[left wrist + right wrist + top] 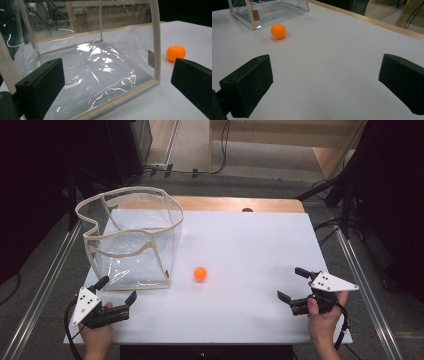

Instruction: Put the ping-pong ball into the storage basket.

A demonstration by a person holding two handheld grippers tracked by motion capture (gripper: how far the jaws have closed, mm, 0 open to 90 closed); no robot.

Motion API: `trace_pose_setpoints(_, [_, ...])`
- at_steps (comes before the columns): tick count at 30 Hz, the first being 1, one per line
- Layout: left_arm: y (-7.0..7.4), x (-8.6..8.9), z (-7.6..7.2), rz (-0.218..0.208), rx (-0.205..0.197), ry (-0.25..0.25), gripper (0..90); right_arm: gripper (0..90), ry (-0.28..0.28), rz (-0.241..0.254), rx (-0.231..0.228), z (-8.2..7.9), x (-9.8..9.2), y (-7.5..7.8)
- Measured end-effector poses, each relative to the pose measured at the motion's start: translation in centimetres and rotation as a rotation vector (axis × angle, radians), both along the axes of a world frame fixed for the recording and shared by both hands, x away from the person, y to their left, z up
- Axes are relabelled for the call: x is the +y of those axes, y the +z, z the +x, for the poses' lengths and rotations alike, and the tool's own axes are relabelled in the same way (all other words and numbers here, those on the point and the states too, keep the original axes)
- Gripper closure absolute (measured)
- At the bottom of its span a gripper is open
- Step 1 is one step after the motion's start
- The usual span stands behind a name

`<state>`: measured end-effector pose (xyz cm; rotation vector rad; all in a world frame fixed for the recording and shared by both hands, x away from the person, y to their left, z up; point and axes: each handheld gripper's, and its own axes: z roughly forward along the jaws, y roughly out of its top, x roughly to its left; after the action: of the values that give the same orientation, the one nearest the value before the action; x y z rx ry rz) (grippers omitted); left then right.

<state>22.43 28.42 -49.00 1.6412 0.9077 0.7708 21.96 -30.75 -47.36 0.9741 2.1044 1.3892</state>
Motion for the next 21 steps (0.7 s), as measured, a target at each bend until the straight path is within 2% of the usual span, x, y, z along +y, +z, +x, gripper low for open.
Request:
trace_pose_setpoints(4, [0.0,0.0,0.0,0.002,-0.001,0.003,0.0,0.0,0.028,-0.019,0.008,0.7,1.1,0.5])
trace_pose_setpoints(10, [0.0,-0.2,0.0,0.011,-0.003,0.000,0.0,0.0,0.052,-0.016,0.003,1.8,2.3,1.3])
trace_pose_setpoints(21, [0.0,-0.1,-0.1,0.006,-0.004,-0.006,0.0,0.0,0.111,-0.015,0.029,3.4,4.1,2.0])
